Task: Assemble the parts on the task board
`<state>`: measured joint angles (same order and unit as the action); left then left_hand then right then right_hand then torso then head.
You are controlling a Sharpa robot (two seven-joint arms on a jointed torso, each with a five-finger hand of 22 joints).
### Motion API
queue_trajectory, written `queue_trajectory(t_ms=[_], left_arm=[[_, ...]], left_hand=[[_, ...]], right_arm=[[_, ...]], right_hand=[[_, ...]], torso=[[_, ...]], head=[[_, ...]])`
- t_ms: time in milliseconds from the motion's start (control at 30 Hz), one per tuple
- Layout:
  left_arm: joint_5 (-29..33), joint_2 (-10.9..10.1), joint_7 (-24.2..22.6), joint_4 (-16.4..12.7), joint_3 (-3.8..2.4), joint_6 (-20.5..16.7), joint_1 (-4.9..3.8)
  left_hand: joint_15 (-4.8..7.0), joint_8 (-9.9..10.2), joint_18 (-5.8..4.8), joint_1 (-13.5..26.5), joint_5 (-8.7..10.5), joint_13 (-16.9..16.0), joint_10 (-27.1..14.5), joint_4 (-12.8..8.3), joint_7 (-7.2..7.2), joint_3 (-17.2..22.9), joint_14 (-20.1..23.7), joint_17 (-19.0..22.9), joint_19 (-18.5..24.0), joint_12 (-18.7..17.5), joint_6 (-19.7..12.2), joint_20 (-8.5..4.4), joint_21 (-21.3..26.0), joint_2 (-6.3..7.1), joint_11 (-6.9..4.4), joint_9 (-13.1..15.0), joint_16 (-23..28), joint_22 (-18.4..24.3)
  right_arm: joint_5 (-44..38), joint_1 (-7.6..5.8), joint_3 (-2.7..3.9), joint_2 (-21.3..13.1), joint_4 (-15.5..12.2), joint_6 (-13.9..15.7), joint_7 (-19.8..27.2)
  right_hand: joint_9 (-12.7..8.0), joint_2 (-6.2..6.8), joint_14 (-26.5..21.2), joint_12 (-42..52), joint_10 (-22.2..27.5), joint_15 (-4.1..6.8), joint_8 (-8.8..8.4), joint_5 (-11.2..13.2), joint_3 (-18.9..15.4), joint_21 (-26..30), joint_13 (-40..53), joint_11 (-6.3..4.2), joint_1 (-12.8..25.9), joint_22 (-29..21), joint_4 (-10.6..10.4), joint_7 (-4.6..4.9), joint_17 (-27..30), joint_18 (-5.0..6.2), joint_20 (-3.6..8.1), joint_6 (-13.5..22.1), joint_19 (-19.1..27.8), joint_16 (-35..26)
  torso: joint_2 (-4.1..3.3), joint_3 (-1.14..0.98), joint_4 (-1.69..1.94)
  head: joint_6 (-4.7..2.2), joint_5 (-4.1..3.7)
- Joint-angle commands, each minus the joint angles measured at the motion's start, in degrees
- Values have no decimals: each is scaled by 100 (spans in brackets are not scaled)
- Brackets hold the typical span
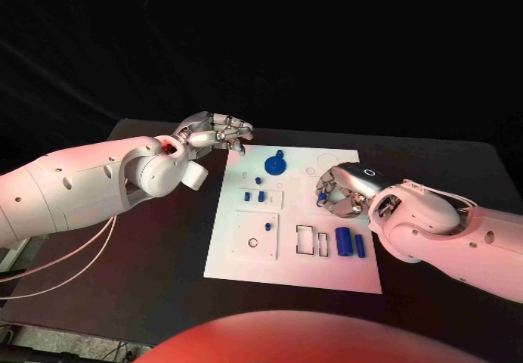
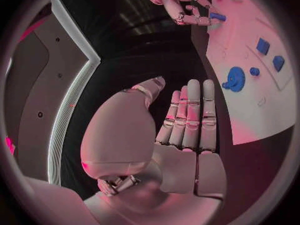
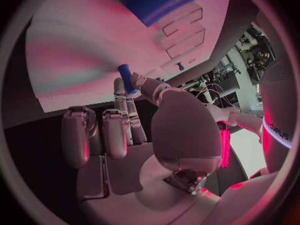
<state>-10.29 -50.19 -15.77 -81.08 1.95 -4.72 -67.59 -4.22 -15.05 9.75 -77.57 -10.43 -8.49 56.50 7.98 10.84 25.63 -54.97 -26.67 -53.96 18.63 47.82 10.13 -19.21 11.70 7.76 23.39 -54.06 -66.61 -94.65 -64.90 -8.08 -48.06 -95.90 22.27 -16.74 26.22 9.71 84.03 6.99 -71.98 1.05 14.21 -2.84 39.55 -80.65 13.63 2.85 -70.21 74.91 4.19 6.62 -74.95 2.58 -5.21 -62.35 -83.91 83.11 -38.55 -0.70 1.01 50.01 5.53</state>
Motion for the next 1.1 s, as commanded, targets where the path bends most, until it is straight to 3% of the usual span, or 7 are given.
queue_trajectory(t_ms=[33, 167, 333, 533, 800, 1100], left_arm=[[28, 3, -12, -3, -4, 88, -5], [28, 5, -6, 4, -4, 94, -5], [28, 15, -8, 23, -4, 101, -4], [28, 52, -21, 49, -4, 121, -4], [30, 125, -34, 84, -4, 139, -3], [31, 168, -38, 98, -4, 146, -3]], left_hand=[[4, -36, 48, 45, 34, -4, -33, 1, -2, 28, 25, -2, 21, 31, -21, 10, 22, -25, -2, -2, 39, 9], [4, -36, 48, 45, 34, -4, -33, 1, -2, 28, 25, -2, 21, 31, -21, 10, 22, -25, -2, -2, 39, 9], [4, -36, 48, 45, 34, -4, -33, 1, -2, 28, 25, -2, 21, 31, -21, 10, 22, -25, -2, -2, 39, 9], [5, -41, 49, 43, 39, -5, -36, -7, -1, 34, 26, -3, 20, 35, -25, 10, 25, -27, -2, -2, 40, 12], [5, -41, 49, 43, 39, -5, -36, -7, -1, 34, 26, -3, 20, 35, -25, 10, 25, -27, -2, -2, 40, 12], [5, -41, 49, 43, 39, -5, -36, -7, -1, 34, 26, -3, 20, 35, -25, 10, 25, -27, -2, -2, 40, 12]], right_arm=[[-17, -9, 7, -37, -96, 240, -77], [72, -54, 25, -144, -379, 254, -81], [118, -125, 46, -189, -770, 313, -61], [183, -132, 53, 67, -1016, 382, 32], [262, 106, 20, 715, -934, 318, 186], [359, 383, -40, 1157, -602, 116, 322]], right_hand=[[147, -73, 320, -12, -43, 36, 50, -20, 18, 0, 1, -13, -45, 1259, -12, -49, -175, -65, 42, -56, -260, 10], [163, -77, 320, -19, -43, 40, 59, -27, 23, -6, 8, -18, -59, 1260, -1, -50, -176, -67, 46, -52, -262, 11], [175, -80, 320, -22, -46, 42, 67, -32, 26, -8, 13, -20, -69, 1261, 7, -50, -177, -67, 49, -52, -263, 12], [194, -83, 320, -29, -49, 46, 79, -44, 32, -8, 21, -23, -85, 1260, 23, -48, -174, -67, 54, -49, -262, 11], [213, -81, 315, -46, -38, 44, 81, -56, 32, 27, 29, -14, -85, 1251, 30, -37, -150, -60, 58, -24, -249, -1], [225, -74, 314, -60, -26, 40, 81, -60, 25, 37, 34, -7, -73, 1248, 29, -33, -142, -59, 57, -5, -245, -5]], torso=[[-1, 2, 14], [4, 6, 18], [8, 3, -2], [10, 5, -3], [8, 8, 22], [14, 18, 5]], head=[[-1, 11], [-1, 41], [-1, 79], [-1, 133], [-1, 227], [-1, 299]])
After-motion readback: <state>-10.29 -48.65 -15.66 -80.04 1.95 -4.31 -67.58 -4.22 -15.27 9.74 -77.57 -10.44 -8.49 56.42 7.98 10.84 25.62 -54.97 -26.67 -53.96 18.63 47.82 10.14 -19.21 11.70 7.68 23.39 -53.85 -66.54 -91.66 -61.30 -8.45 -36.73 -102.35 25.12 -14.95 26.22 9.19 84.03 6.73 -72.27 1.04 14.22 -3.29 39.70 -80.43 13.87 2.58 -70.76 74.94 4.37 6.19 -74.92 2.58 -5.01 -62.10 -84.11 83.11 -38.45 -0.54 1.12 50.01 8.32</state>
